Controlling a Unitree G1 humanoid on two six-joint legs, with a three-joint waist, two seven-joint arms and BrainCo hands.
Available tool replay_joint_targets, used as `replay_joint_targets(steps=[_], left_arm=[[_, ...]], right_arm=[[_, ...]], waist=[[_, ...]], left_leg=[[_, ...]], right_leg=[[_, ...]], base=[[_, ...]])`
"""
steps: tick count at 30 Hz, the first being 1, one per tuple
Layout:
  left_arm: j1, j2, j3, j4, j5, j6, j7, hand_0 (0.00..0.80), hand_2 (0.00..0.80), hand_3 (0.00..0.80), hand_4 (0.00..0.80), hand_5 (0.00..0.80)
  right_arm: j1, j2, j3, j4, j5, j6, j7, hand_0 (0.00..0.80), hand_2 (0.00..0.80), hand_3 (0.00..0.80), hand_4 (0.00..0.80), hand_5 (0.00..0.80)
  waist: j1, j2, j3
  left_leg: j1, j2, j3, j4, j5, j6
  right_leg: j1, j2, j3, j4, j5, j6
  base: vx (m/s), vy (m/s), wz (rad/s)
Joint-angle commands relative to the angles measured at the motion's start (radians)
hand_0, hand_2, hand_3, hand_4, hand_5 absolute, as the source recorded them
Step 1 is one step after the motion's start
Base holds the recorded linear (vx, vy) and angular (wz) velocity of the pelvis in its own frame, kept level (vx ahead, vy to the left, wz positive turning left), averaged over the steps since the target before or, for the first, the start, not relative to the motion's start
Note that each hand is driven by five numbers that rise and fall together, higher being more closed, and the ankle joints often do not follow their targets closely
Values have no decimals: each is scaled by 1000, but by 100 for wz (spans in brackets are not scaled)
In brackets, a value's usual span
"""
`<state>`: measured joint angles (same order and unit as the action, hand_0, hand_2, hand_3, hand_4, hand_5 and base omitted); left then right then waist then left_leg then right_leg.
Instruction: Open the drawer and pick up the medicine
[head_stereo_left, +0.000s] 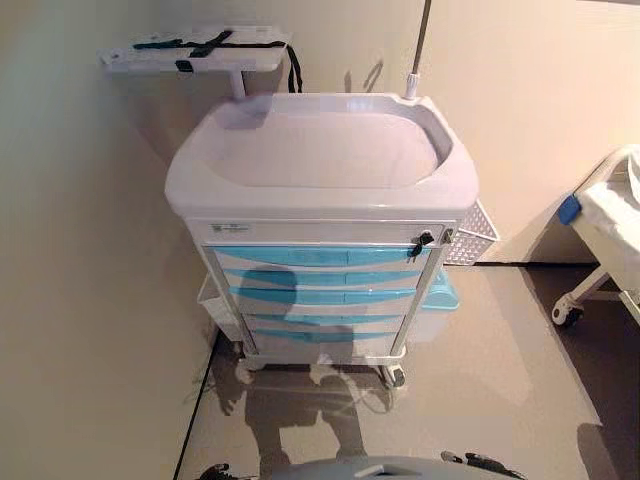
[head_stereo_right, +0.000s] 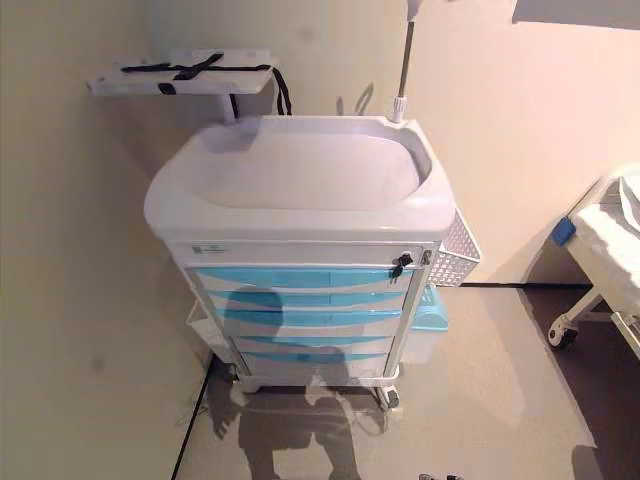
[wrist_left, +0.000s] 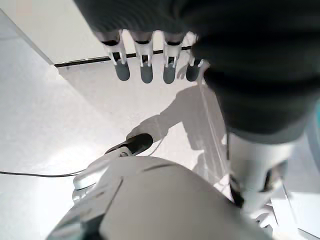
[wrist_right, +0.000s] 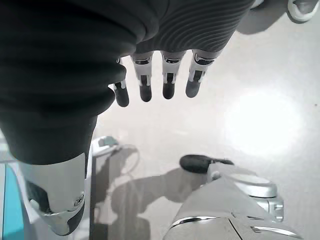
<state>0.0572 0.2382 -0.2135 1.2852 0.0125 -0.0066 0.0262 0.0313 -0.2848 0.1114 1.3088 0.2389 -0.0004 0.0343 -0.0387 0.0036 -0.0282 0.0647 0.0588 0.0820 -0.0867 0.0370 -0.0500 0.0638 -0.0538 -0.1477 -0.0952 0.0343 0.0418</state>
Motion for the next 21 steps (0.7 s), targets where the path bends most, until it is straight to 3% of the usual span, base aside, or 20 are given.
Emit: replay_joint_targets(steps=[1, 21], left_arm=[[-47, -5, 29, 62, -27, -12, -10, 0, 0, 0, 0, 0], [-43, -13, 42, 63, -45, -13, 11, 0, 0, 0, 0, 0]], right_arm=[[-54, 24, -3, 48, 22, -31, -9, 0, 0, 0, 0, 0], [-54, 29, 13, 33, -8, -40, -25, 0, 0, 0, 0, 0]], waist=[[0, -36, 15], [-1, -33, 22]], left_leg=[[-12, -36, -12, -1, -37, 0], [-11, -37, -15, -1, -41, 2]], right_leg=[[-10, -32, -17, 8, 8, 96], [-9, -33, -19, 8, 7, 96]], base=[[0, 0, 0], [0, 0, 0]])
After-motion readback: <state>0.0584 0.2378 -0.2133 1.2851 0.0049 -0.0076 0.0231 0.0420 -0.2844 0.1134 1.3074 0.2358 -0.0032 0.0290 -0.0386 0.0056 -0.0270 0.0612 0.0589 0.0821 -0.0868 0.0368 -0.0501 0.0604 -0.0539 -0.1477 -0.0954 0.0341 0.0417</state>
